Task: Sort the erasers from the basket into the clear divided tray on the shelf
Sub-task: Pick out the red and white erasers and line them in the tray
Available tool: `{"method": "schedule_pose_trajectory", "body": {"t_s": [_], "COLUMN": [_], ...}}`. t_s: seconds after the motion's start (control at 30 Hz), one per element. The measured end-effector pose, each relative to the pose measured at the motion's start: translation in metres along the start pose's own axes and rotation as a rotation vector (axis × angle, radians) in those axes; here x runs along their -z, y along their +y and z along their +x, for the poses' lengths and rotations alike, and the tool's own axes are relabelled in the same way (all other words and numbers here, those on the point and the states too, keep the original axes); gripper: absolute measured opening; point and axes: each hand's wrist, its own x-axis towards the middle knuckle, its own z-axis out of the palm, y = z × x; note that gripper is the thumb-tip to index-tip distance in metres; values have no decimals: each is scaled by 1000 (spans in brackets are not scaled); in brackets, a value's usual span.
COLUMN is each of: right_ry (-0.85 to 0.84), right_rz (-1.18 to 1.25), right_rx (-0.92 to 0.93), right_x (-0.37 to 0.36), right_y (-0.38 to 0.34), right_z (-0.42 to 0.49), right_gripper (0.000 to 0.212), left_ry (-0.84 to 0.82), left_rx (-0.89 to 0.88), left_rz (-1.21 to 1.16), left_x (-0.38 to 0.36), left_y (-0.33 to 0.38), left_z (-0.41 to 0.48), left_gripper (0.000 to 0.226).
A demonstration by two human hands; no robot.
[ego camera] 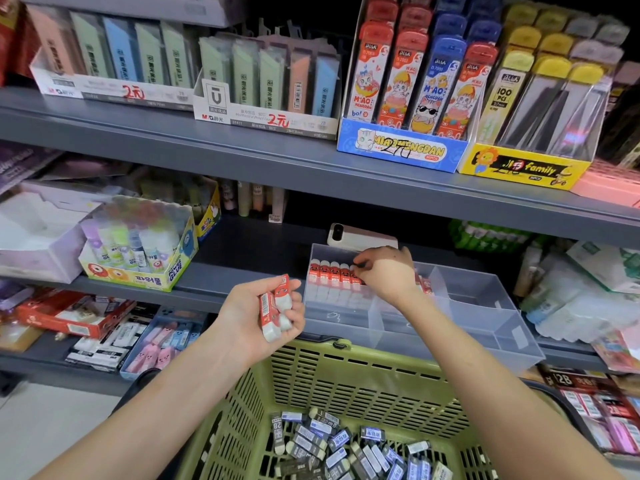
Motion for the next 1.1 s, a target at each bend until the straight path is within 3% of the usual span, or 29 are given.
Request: {"method": "schedule_pose_trajectory", "body": {"t_s": [0.23,0.33,0.4,0.5,0.6,0.73,0.87,1.1], "right_ry": [-31,188,210,-99,-256,-365,-271,-301], "right_rz": [-70,-143,231,902,1054,1077,965,882], "right_rx": [94,168,168,155,198,262,153,207], "right_x": [10,23,36,54,62,60,47,43], "right_y": [2,-9,-24,-49,-56,-47,-43,-38], "right_z": [-11,-28,-44,-68,-83,-96,-111,-123], "right_gripper": [31,30,28,22,21,21,17,31], "left_ry": [-10,-46,-65,-133,-169,-161,-103,-94], "left_rx": [-44,-61,-101,-170,-149,-73,-20,-224], "left_rz": [82,137,179,341,462,535,492,822], "left_x": [1,1,1,0,-1,-2,-3,-2], "left_y": [-2,-3,-4,-6,-10,-13,-17,-33], "left_z": [4,4,5,4,3,2,2,2], "left_gripper": [26,34,35,27,34,52,46,50]}}
